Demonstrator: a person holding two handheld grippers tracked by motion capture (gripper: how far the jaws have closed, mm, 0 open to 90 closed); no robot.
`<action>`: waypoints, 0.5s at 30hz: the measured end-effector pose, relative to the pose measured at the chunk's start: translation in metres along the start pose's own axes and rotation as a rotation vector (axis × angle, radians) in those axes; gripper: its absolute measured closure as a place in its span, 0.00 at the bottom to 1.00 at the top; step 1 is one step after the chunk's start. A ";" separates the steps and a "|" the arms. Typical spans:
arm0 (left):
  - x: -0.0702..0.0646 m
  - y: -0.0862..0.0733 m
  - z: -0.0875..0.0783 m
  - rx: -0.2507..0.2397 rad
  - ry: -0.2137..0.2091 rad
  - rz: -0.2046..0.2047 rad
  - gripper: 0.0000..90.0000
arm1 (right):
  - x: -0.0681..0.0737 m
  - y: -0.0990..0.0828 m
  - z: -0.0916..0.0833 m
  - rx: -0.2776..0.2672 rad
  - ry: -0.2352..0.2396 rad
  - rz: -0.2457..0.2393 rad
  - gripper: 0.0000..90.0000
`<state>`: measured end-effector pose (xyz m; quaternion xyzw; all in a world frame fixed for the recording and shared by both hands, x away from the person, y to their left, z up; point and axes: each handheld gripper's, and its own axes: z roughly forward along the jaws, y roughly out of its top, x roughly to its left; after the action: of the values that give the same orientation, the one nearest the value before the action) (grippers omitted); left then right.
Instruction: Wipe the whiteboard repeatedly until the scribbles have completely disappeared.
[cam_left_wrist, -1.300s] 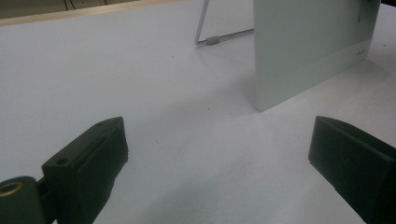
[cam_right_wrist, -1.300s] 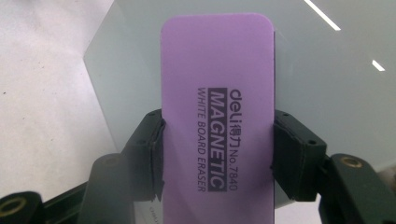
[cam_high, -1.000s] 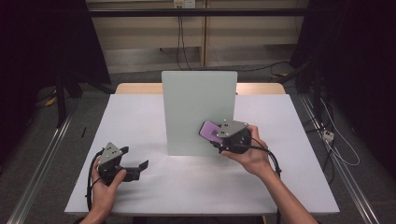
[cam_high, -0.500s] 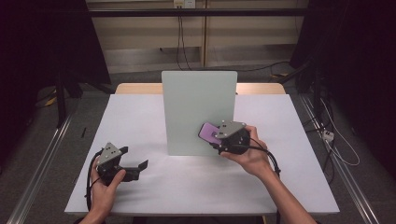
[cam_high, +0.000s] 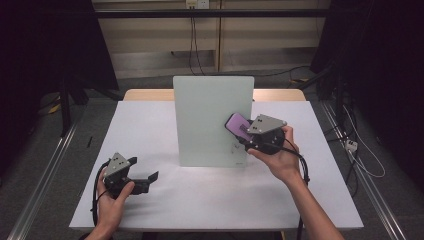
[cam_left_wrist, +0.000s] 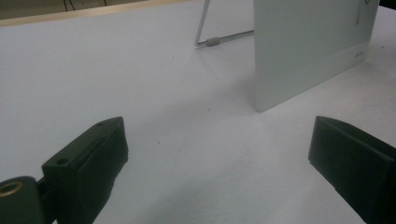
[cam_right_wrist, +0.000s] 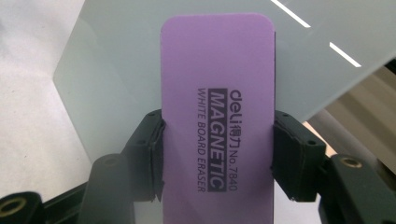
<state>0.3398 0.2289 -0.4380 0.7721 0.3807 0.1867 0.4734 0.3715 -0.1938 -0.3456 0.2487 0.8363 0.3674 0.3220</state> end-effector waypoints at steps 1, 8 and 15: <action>0.000 0.000 0.000 0.000 -0.001 0.000 0.05 | 0.000 0.000 0.000 -0.002 0.000 0.004 0.47; 0.000 0.000 0.000 0.000 0.000 0.000 0.05 | 0.008 -0.004 0.005 0.016 0.007 -0.022 0.47; 0.000 0.000 0.000 -0.001 0.000 0.000 0.05 | 0.020 -0.008 0.014 0.047 0.041 -0.049 0.47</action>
<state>0.3396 0.2285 -0.4378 0.7718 0.3807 0.1867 0.4738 0.3666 -0.1789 -0.3666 0.2279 0.8571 0.3448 0.3076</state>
